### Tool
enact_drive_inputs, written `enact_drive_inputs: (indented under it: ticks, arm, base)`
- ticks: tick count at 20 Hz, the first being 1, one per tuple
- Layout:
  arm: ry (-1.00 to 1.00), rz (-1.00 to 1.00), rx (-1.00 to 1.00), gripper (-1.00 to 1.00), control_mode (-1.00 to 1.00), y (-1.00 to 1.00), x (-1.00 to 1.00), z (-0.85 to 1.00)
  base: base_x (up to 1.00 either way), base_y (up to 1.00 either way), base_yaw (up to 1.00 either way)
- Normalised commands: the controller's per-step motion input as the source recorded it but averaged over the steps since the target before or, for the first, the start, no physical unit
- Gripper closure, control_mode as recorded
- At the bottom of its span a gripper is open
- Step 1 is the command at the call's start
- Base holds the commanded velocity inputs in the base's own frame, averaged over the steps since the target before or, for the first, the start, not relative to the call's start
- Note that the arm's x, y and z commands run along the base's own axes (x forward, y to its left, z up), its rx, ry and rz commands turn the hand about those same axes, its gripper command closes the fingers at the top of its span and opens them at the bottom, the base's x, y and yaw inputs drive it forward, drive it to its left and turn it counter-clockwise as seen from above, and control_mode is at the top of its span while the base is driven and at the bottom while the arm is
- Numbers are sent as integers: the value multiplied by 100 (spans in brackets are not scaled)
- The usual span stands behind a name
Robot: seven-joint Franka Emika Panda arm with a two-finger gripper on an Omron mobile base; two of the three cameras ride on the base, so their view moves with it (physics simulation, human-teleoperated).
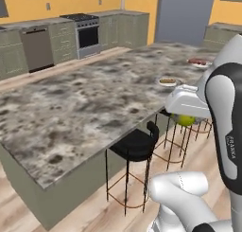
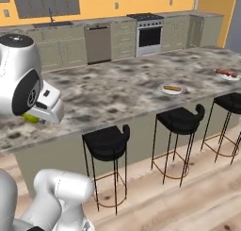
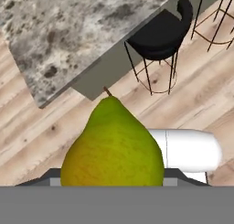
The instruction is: Pick up the pear and kiwi from the fridge and place one fruit on each plate on the dining counter.
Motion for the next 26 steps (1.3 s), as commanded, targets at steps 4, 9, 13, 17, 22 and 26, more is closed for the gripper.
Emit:
enact_drive_inputs:
  ticks: [4, 9, 13, 17, 22, 26]
  arm:
    - [0, 0, 0, 100, 100, 0, 0, 0]
    - [0, 0, 0, 100, 100, 0, 0, 0]
    - [0, 0, 0, 100, 100, 0, 0, 0]
    - [0, 0, 0, 100, 100, 0, 0, 0]
    - [0, 0, 0, 100, 100, 0, 0, 0]
    - [0, 0, 0, 100, 100, 0, 0, 0]
  base:
    - [13, -100, 9]
    - [29, -100, 14]
    - [46, -100, 25]
    - [44, -100, 27]
    - [32, -100, 27]
    - [33, -93, 33]
